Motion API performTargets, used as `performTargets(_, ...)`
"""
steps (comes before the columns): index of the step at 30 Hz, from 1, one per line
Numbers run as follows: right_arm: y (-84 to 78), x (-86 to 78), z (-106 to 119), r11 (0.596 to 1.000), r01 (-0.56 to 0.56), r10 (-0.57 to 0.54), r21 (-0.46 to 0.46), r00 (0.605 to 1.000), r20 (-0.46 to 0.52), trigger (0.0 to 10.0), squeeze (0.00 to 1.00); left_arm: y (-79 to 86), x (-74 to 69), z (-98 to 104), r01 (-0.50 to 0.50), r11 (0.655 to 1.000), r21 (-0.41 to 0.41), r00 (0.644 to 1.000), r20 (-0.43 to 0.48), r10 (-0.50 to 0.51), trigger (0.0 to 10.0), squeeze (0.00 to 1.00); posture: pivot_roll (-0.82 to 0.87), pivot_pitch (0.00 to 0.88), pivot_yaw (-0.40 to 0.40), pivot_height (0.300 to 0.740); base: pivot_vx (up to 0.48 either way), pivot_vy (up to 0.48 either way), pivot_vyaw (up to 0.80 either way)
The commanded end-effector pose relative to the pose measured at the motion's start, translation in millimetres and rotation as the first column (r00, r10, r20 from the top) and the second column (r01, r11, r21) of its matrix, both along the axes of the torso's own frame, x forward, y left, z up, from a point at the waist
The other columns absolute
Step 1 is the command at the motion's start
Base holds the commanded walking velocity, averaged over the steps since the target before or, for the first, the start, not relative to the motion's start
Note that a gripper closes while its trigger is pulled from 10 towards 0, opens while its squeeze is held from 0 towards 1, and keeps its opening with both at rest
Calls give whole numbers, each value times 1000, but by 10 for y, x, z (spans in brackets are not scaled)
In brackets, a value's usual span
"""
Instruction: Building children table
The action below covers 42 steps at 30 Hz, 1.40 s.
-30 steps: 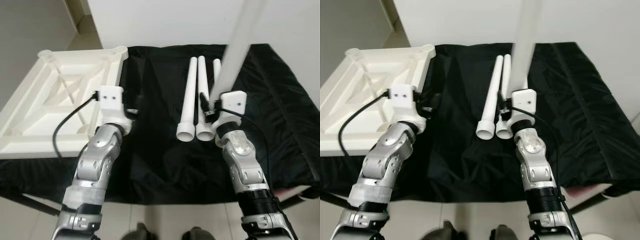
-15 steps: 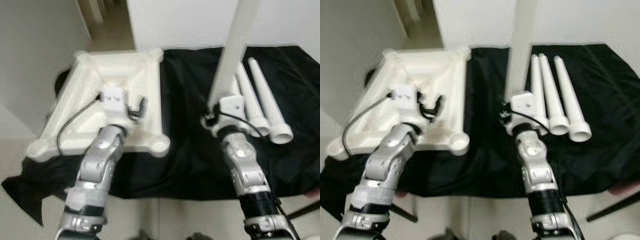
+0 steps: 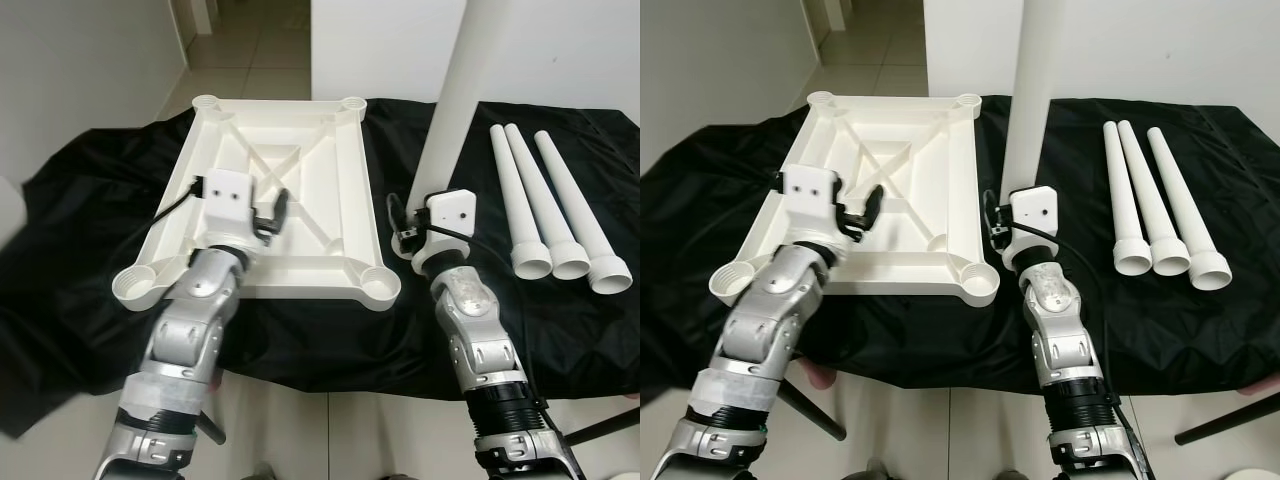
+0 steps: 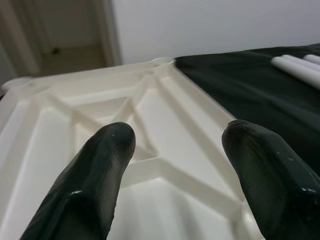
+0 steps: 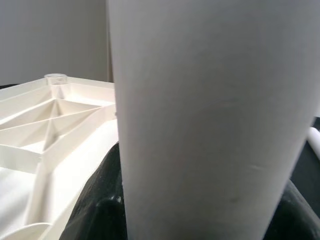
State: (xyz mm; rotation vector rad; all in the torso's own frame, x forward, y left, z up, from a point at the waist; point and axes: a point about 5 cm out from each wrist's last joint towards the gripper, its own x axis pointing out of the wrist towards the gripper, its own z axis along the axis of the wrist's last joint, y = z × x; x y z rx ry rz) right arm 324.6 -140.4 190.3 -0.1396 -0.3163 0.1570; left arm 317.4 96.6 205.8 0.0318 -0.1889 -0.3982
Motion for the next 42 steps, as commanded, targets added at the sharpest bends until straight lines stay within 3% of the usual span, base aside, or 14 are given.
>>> performTargets(1, 9, 1, 6, 1000, -2, 2, -6, 1000, 9, 10000, 0, -7, -37, -14, 27, 999, 28, 1000, 16, -27, 10000, 0, -88, 48, 62, 740, 0, 0, 0)
performTargets(4, 12, -1, 4, 1000, -3, 3, -7, 1000, 8, 10000, 0, -75, -101, -22, 107, 993, 48, 994, 25, -108, 10000, 0, -86, 54, 62, 740, 0, 0, 0)
performTargets(6, 12, -1, 4, 1000, -3, 3, -7, 1000, 8, 10000, 0, -75, -101, -22, 107, 993, 48, 994, 25, -108, 10000, 0, -86, 54, 62, 740, 0, 0, 0)
performTargets(8, 7, -10, -10, 1000, -10, 10, -23, 1000, 4, 10000, 0, -143, -212, -120, 233, 967, 102, 972, -7, -234, 10000, 0, -85, 66, 66, 740, 0, 0, 0)
performTargets(13, -31, -9, -12, 999, -7, 7, -39, 1000, 3, 10000, 0, -158, -309, -248, 324, 928, 183, 946, -55, -320, 10000, 0, -86, 72, 70, 740, 0, 0, 0)
performTargets(14, -31, -9, -12, 999, -7, 7, -39, 1000, 3, 10000, 0, -158, -309, -248, 324, 928, 183, 946, -55, -320, 10000, 0, -86, 72, 70, 740, 0, 0, 0)
performTargets(17, -100, 5, 12, 998, 6, -6, -59, 1000, 10, 10000, 0, -87, -319, -467, 367, 894, 257, 925, -198, -323, 10000, 0, -88, 80, 77, 740, 0, 0, 0)
performTargets(21, -96, 12, 21, 997, 5, -4, -74, 1000, 15, 10000, 0, -31, -267, -586, 363, 876, 317, 920, -274, -281, 10000, 0, -92, 84, 85, 740, 0, 0, 0)
performTargets(28, -73, 15, 31, 996, -2, 4, -89, 1000, 20, 10000, 0, -32, -252, -641, 387, 866, 316, 902, -325, -284, 10000, 0, -97, 89, 90, 740, 0, 0, 0)
performTargets(29, -84, 27, 47, 996, -1, 3, -92, 1000, 24, 10000, 0, -37, -232, -703, 413, 844, 341, 887, -361, -288, 10000, 0, -105, 92, 94, 740, 0, 0, 0)
performTargets(36, -101, 58, 83, 996, 9, -5, -94, 999, 33, 10000, 0, -117, -189, -732, 471, 799, 373, 863, -383, -330, 10000, 0, -120, 95, 98, 740, 0, 0, 0)
performTargets(42, -84, 65, 95, 995, 9, -6, -97, 999, 38, 10000, 0, -262, -239, -764, 549, 744, 381, 824, -397, -405, 10000, 0, -146, 98, 107, 740, 0, 0, 0)
